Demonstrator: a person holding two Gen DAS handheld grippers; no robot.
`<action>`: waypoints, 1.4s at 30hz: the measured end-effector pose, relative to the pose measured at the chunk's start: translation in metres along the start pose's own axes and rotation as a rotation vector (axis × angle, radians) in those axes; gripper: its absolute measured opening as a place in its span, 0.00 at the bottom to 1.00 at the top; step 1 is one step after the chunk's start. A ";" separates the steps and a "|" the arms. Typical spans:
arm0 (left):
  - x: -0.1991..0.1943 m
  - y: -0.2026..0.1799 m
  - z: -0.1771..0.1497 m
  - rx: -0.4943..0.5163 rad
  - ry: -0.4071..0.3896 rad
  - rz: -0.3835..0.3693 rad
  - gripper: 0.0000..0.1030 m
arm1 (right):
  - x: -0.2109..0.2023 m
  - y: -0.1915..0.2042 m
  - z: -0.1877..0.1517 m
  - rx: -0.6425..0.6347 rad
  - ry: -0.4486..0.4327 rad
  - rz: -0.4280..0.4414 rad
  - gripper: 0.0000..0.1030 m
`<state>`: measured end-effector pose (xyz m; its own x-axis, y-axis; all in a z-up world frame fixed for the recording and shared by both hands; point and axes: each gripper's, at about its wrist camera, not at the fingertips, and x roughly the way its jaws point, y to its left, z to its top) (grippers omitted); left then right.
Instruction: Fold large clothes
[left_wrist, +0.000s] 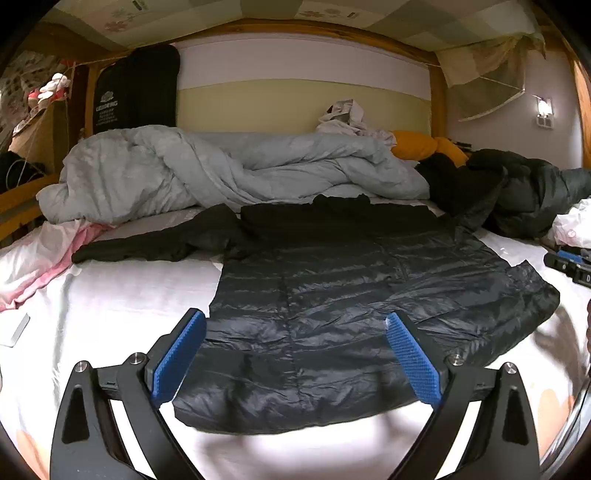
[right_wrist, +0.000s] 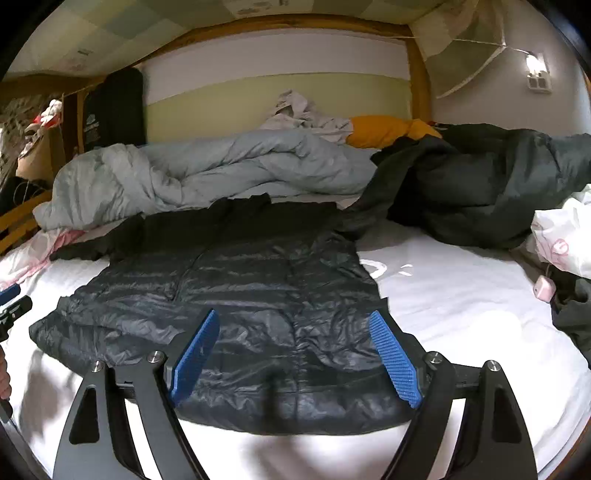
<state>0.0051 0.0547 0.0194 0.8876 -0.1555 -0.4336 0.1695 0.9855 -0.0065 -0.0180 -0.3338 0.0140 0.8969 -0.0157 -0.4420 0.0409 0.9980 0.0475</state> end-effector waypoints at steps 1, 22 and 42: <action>0.002 -0.001 -0.001 -0.004 0.008 0.000 0.95 | 0.001 0.002 -0.001 -0.003 0.005 0.003 0.83; 0.037 -0.079 -0.048 0.391 0.244 -0.043 0.99 | 0.021 0.115 -0.068 -0.615 0.177 0.044 0.85; 0.074 -0.010 -0.046 0.203 0.338 0.196 1.00 | 0.058 0.028 -0.047 -0.313 0.333 -0.260 0.87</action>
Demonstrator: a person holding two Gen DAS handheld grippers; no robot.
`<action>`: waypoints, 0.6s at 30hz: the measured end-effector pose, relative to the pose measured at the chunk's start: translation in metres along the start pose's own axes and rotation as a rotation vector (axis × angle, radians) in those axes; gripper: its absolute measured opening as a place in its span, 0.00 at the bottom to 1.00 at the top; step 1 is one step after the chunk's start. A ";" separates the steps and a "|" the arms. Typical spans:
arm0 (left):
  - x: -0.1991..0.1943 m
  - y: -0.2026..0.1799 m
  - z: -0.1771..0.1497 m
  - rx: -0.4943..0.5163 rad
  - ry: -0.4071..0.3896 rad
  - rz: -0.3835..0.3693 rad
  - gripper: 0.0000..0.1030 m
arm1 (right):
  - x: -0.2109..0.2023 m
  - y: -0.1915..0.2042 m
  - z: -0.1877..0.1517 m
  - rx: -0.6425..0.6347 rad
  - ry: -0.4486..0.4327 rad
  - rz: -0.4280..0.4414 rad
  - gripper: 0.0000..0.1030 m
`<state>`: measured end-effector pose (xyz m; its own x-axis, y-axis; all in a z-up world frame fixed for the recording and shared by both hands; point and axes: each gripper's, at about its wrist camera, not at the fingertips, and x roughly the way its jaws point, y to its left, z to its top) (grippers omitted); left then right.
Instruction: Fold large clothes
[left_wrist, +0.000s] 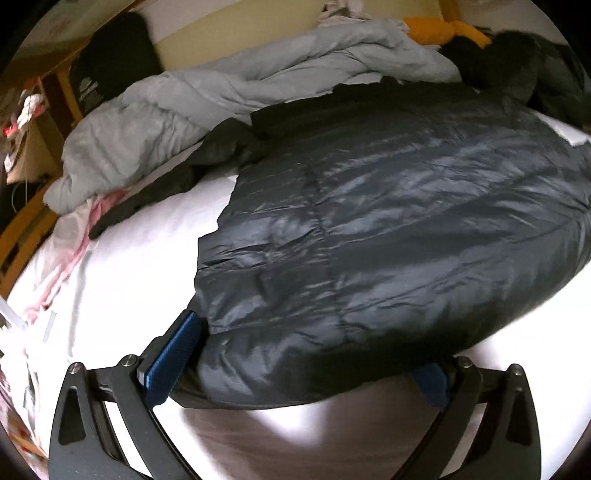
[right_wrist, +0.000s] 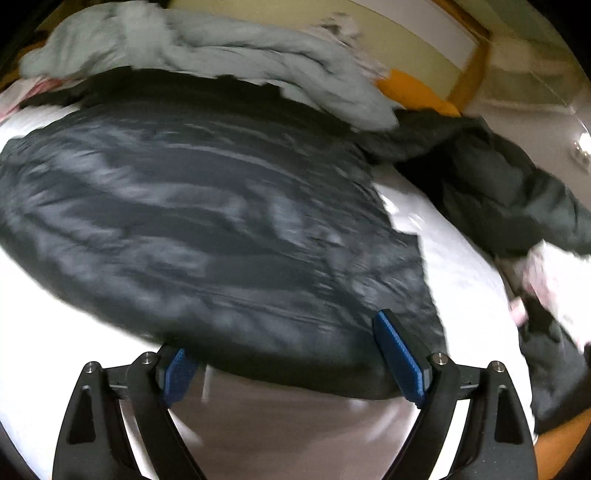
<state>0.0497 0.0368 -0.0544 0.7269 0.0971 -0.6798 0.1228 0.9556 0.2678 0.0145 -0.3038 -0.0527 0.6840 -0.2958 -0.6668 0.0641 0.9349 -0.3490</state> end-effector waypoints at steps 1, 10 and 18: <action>0.000 0.002 0.001 -0.002 -0.018 -0.006 1.00 | 0.002 -0.008 0.000 0.024 0.008 -0.003 0.87; -0.018 -0.013 -0.002 0.091 -0.068 -0.045 0.17 | -0.006 -0.018 -0.006 0.072 -0.017 0.130 0.27; -0.068 0.007 -0.030 -0.015 0.014 -0.141 0.14 | -0.049 -0.022 -0.044 0.119 -0.020 0.235 0.23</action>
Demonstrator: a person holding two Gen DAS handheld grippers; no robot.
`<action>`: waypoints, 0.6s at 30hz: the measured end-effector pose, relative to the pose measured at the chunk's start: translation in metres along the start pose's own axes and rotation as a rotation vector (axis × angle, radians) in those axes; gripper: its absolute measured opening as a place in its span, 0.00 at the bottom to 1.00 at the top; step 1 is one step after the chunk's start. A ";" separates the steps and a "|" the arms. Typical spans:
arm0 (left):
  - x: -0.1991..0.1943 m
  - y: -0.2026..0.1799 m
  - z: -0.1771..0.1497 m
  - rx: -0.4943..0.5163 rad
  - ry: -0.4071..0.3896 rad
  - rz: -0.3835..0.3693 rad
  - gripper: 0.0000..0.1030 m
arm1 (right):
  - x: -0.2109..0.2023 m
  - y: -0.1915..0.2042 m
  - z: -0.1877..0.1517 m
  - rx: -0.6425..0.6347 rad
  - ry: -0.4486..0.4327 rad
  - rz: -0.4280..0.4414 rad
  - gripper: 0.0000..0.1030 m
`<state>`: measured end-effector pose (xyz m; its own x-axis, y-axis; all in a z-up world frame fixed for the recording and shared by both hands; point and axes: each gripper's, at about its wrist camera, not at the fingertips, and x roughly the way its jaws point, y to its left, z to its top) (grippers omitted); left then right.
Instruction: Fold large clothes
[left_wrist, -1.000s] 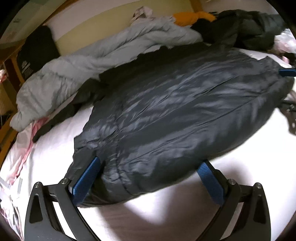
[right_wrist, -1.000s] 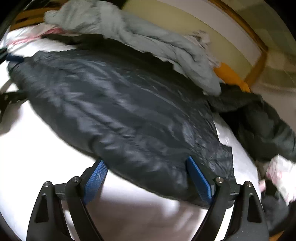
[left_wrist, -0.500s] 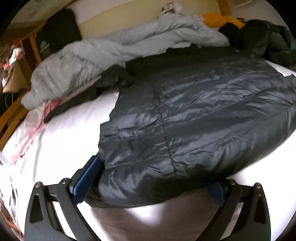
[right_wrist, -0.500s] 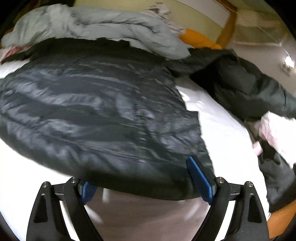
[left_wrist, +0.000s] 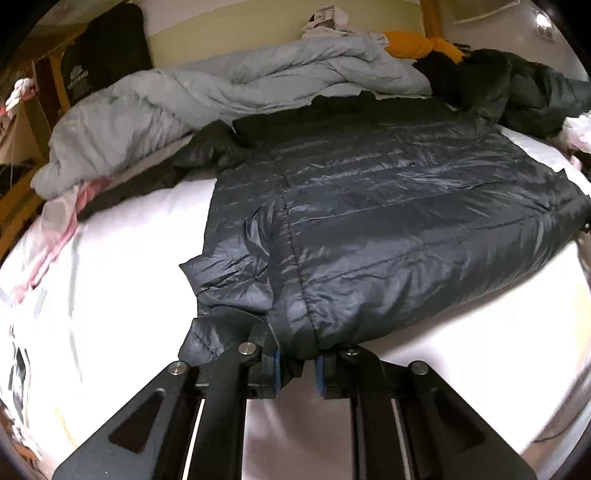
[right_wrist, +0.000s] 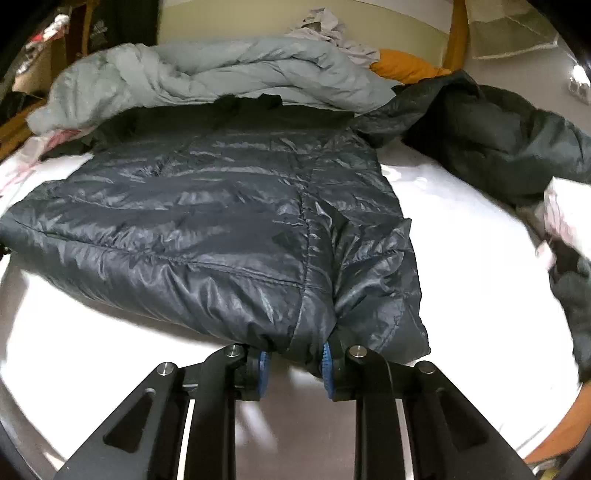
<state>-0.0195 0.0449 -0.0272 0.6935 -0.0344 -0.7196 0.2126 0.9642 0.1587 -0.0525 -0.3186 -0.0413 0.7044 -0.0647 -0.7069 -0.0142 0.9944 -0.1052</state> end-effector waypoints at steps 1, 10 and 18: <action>-0.004 0.000 -0.004 -0.003 0.005 -0.003 0.18 | -0.007 0.001 -0.007 -0.004 -0.001 0.007 0.23; -0.030 0.024 0.013 -0.052 -0.072 0.091 0.78 | -0.037 -0.012 0.017 0.060 -0.075 -0.036 0.56; -0.007 0.047 0.076 -0.064 -0.097 0.080 0.84 | -0.029 -0.026 0.088 0.021 -0.156 -0.063 0.77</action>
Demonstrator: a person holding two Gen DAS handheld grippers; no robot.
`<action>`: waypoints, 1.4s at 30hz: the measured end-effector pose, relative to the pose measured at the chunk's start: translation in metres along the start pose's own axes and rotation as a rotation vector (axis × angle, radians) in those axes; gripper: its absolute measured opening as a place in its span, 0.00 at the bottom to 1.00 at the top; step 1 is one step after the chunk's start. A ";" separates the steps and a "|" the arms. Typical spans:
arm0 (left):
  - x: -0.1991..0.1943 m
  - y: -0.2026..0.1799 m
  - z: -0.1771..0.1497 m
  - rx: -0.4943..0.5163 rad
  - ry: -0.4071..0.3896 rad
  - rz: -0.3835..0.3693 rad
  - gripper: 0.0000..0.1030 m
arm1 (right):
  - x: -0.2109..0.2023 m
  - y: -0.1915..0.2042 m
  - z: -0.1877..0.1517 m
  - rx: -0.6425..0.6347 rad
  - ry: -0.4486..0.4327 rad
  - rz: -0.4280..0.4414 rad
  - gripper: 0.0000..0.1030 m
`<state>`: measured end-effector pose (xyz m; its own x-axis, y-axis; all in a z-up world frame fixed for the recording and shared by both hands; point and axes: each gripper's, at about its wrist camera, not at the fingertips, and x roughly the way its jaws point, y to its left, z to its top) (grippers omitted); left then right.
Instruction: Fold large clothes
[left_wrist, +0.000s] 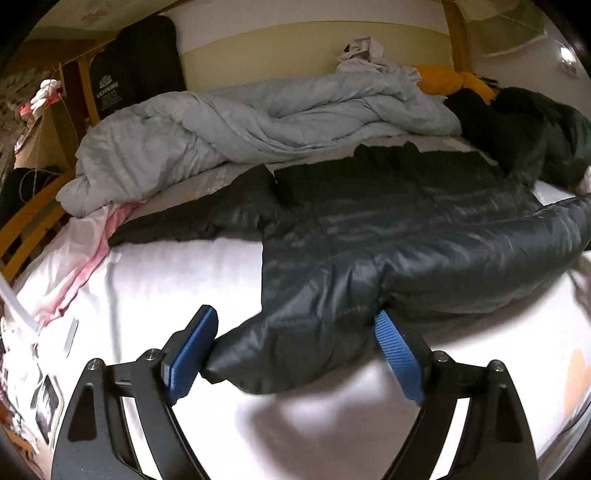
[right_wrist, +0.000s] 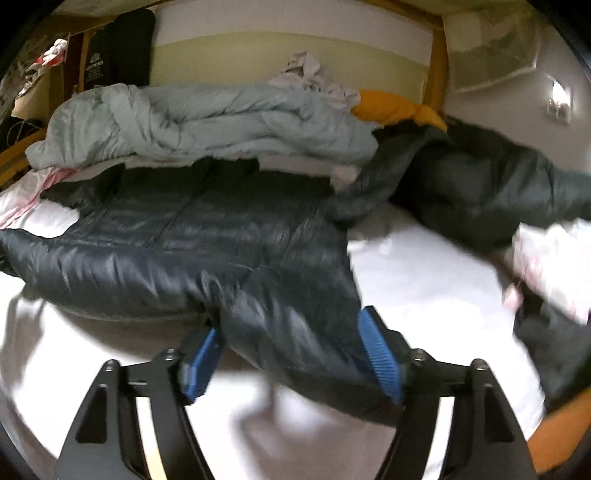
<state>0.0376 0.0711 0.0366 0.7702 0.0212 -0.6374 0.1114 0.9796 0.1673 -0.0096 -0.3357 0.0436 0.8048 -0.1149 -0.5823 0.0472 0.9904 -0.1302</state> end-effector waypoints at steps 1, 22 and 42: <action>0.008 0.000 0.007 0.003 0.000 0.006 0.86 | 0.010 -0.002 0.010 0.003 -0.004 0.003 0.79; 0.104 0.055 0.021 -0.276 0.026 -0.121 0.87 | 0.086 -0.084 0.025 0.313 -0.107 0.049 0.84; 0.094 0.024 0.006 -0.158 0.023 -0.048 0.12 | 0.155 -0.056 0.010 0.299 0.122 0.229 0.21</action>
<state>0.1167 0.0951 -0.0144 0.7517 -0.0231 -0.6591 0.0461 0.9988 0.0175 0.1185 -0.4083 -0.0318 0.7393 0.1210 -0.6624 0.0592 0.9682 0.2430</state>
